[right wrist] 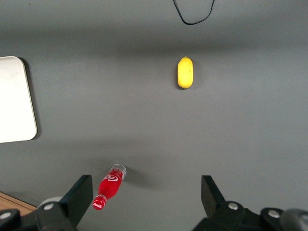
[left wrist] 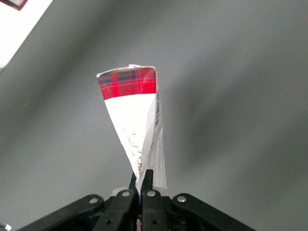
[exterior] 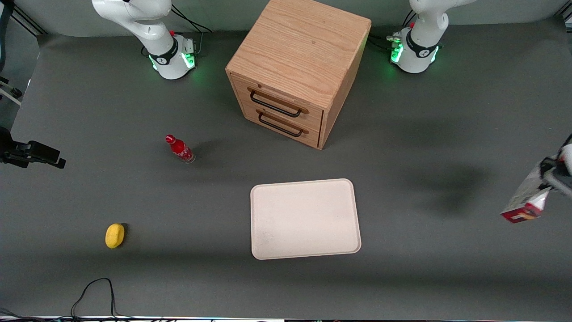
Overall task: Place red cookie box on tray
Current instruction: 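Lift the red cookie box upright with the left gripper, then carry the box over the white tray and lower it onto the tray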
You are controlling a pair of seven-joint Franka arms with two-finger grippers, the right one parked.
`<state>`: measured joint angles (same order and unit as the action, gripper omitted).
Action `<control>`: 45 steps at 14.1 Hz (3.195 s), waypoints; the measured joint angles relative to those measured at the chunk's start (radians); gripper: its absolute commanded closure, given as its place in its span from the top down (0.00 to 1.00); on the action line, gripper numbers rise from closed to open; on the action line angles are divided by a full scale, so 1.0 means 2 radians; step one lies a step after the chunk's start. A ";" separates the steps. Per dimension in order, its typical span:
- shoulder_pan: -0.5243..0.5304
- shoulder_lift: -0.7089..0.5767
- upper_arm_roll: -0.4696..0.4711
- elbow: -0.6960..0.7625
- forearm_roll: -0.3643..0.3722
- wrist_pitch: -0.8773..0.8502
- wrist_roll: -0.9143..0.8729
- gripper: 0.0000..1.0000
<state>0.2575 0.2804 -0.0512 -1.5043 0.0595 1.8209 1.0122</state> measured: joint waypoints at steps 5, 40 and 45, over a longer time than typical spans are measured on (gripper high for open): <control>0.000 -0.003 -0.002 0.125 -0.004 -0.148 -0.008 0.00; -0.333 0.280 -0.022 0.160 0.024 0.126 -0.784 0.00; -0.331 0.287 -0.022 0.159 0.025 0.127 -0.784 0.50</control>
<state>-0.4042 0.8537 -0.0955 -1.1862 0.1101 2.0750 -0.5568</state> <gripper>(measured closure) 0.978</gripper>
